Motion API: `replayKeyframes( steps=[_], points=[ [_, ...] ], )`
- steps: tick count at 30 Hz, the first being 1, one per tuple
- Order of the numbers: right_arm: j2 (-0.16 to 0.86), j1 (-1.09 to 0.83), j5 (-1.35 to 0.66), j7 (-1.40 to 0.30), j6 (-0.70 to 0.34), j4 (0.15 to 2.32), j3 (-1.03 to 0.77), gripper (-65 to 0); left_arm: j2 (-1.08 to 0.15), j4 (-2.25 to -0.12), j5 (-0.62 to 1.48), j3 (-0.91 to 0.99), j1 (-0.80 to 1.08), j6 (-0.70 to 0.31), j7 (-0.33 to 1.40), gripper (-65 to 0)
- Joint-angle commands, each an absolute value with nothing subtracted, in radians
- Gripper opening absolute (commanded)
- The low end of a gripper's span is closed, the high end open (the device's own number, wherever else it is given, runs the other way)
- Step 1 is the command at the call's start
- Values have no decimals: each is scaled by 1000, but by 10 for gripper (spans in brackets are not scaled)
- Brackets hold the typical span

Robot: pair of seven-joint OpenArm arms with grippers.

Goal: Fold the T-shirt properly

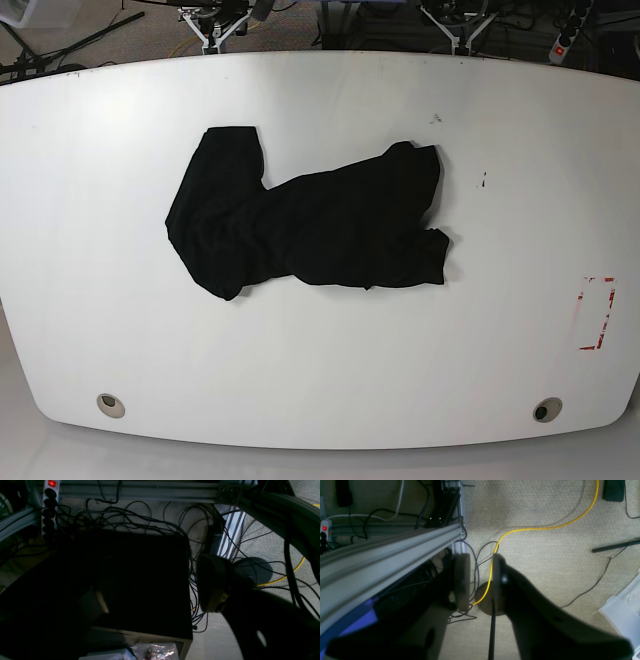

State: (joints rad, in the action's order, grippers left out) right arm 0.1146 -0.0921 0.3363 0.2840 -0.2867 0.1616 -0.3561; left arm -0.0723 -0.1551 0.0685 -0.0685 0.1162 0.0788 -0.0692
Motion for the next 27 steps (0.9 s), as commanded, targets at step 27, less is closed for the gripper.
replayKeyframes(
  steps=[27],
  points=[
    [47, -274, 334, 246, -292, 467, -357, -512, -73, -509, 68, -64, 338, 81, -76, -219]
  ],
)
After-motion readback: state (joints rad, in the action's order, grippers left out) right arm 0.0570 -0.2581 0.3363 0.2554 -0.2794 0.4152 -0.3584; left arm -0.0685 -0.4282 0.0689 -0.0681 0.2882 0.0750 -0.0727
